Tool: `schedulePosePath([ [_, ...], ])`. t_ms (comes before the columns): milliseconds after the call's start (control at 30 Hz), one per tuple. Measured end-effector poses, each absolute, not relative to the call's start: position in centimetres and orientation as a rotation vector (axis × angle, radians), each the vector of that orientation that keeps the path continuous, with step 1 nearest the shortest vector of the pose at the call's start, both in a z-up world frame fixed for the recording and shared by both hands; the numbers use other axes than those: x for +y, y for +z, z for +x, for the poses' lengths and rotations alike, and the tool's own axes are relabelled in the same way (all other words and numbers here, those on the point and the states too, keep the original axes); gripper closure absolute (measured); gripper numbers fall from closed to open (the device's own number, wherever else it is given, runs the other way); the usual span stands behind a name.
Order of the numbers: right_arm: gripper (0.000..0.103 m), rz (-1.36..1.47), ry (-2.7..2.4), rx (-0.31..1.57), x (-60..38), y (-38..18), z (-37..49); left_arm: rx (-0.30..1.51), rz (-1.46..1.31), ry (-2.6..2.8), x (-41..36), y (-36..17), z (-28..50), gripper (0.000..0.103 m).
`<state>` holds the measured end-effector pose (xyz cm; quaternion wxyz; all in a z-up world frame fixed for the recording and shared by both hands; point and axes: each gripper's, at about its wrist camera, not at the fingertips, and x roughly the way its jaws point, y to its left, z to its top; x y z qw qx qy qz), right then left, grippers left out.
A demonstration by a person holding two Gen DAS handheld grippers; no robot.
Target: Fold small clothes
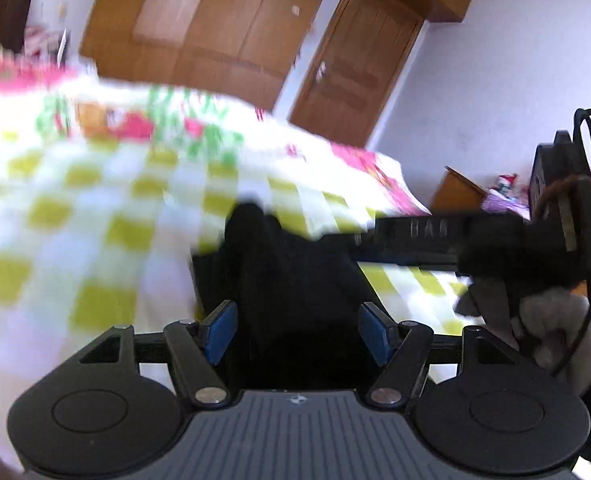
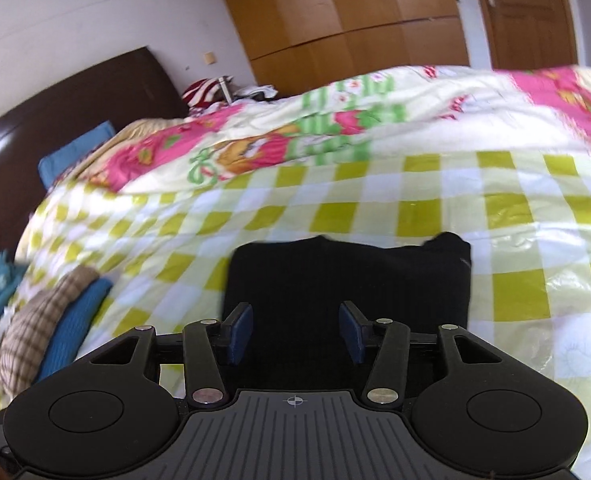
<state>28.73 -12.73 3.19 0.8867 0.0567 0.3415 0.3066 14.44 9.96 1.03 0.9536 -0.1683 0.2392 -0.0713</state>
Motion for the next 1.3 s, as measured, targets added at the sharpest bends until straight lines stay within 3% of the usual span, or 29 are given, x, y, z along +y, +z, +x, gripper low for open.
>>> schedulePosePath([
  [100,0.054,0.084,0.658,0.694,-12.2,2.6,30.2,0.461,-0.378,-0.134,10.0,1.7,15.8,0.023],
  [267,0.054,0.092,0.728,0.758,-9.7,1.2,32.9,0.608,-0.367,-0.133,8.6,-1.2,17.9,0.024],
  [333,0.048,0.096,0.771,0.789,-9.0,1.0,33.1,0.667,-0.33,-0.128,7.5,-2.7,18.0,0.024],
  [433,0.046,0.022,0.764,0.815,-7.1,0.5,32.6,0.739,-0.35,-0.104,7.9,-5.0,17.6,0.024],
  [467,0.047,-0.014,0.748,0.827,-6.4,0.1,32.5,0.748,-0.383,-0.103,8.5,-5.2,17.4,0.024],
  [533,0.066,-0.057,0.708,0.841,-5.1,-0.7,32.4,0.756,-0.437,-0.107,9.3,-5.4,16.8,0.026],
  [567,0.07,-0.08,0.693,0.845,-4.5,-1.0,32.4,0.752,-0.445,-0.103,9.6,-5.4,16.6,0.028],
  [633,0.087,-0.081,0.666,0.852,-4.1,-1.1,32.4,0.741,-0.454,-0.111,9.8,-5.2,16.1,0.036],
  [700,0.09,-0.05,0.665,0.863,-4.2,-0.7,32.5,0.722,-0.443,-0.113,9.8,-4.9,15.6,0.038],
  [900,0.09,-0.072,0.691,0.886,-3.8,-2.6,32.7,0.762,-0.464,-0.11,10.2,-6.1,15.7,0.038],
  [1133,0.086,0.061,0.72,0.777,-10.1,3.2,29.0,0.759,-0.438,-0.104,10.4,-5.1,14.8,0.037],
  [1300,0.085,-0.02,0.591,0.742,-16.8,2.9,23.1,0.724,-0.382,-0.088,9.9,-2.9,13.8,0.037],
])
